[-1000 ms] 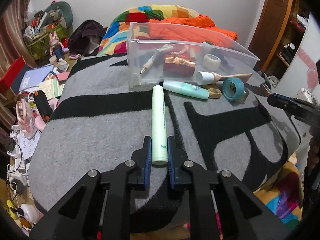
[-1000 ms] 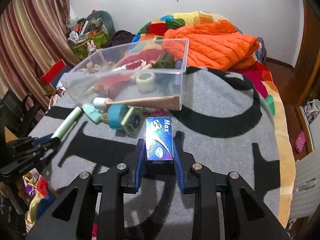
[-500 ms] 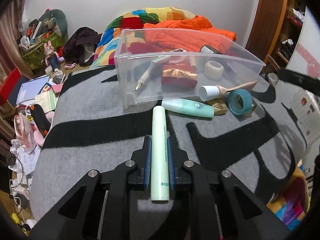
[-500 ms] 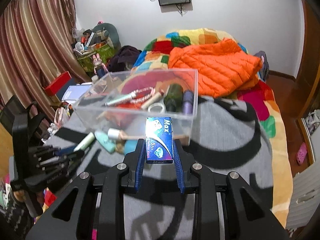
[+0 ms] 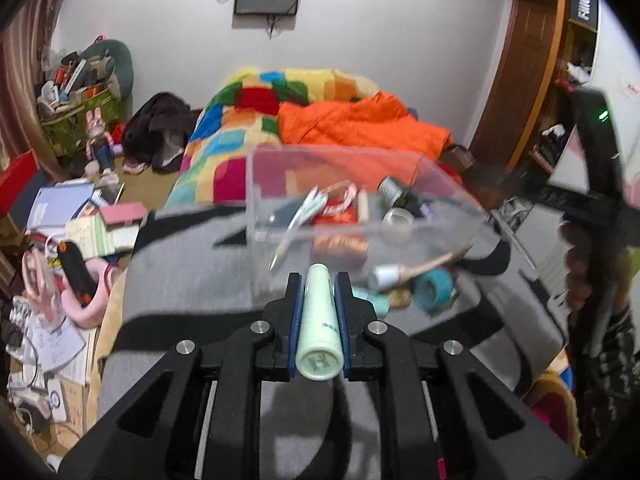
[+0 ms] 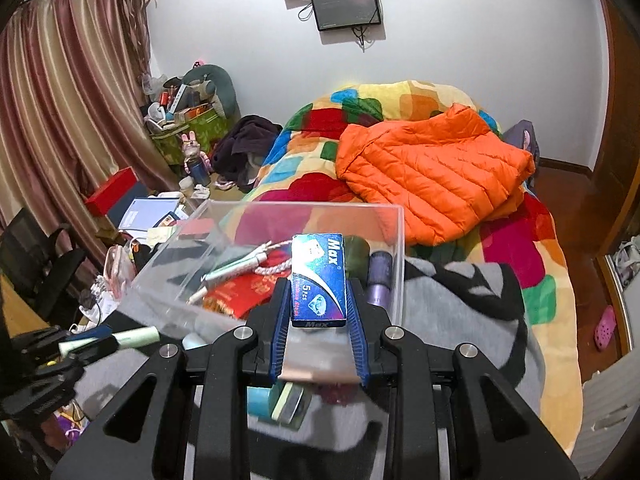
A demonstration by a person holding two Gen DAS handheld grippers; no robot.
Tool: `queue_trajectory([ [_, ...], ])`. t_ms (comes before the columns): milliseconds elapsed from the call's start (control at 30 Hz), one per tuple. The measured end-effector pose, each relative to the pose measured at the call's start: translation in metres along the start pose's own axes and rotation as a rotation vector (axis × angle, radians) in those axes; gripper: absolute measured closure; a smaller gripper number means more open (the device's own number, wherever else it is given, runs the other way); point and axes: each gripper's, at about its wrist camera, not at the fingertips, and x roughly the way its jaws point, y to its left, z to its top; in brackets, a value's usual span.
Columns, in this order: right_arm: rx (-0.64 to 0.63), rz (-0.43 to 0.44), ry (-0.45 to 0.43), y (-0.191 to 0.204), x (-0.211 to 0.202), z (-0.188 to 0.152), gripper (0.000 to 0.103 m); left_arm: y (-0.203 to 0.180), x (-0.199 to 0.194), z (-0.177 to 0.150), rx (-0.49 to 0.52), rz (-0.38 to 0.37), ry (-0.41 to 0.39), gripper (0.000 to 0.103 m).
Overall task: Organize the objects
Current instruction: 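Carry the green tube into the box with the left tool while the right tool drops the Max box in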
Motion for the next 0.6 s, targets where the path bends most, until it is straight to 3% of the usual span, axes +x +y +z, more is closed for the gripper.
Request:
queue_trajectory([
  [300,-0.016,0.005,0.034,0.004,0.027,0.015,0.078,-0.011,0.0,0.057,0.036,-0.039,-0.091,0.088],
  [600,-0.057,0.013,0.128,0.012,0.065,0.012,0.078,-0.011,0.068,0.074,0.004,-0.077,0.033,0.088],
])
